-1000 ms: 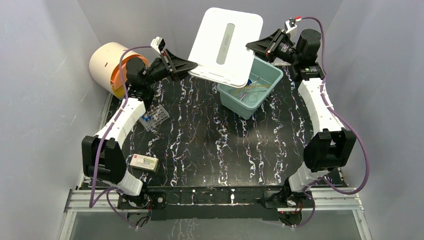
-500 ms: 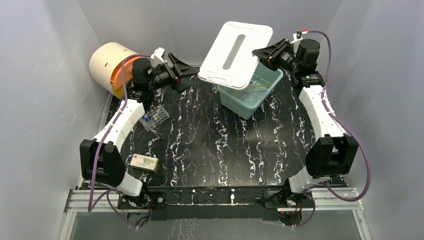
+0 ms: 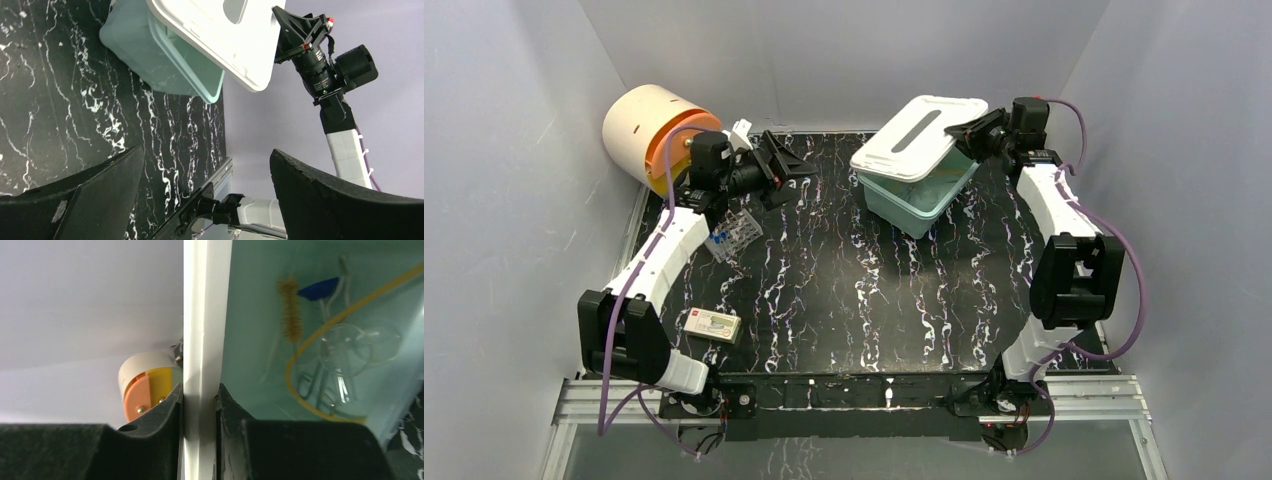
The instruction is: Organize the chemistry lab equipment
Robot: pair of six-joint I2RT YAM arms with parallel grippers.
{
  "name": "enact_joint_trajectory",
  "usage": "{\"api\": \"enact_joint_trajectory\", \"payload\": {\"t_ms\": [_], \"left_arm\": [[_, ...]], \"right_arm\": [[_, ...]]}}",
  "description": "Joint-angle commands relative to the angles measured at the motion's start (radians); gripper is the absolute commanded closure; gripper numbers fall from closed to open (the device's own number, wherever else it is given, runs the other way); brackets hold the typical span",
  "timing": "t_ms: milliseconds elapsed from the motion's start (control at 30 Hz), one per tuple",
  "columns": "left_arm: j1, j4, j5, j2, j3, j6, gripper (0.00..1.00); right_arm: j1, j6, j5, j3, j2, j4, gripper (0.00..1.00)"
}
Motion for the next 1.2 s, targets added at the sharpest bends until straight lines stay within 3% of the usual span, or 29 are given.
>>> {"api": "enact_joint_trajectory", "payload": {"t_ms": [0,600,1167], "left_arm": [[0.006,-0.033,0.015,-0.044,-0.026,0.029,0.04],[0.006,-0.026,0.041,-0.031,-0.049,0.027,0.04],[0.006,-0.032,0.054,-0.033,-0.048,0.021,0.04]], "right_arm": [[-0.016,-0.004,0.017,-0.033,-0.03,0.062,0.94],[-0.098,-0.069,-0.124,-0.165,-0.035,0.211,0.9],[-0.111,-0.059,-0.092,-0.309,-0.106,0.298,0.86]]}}
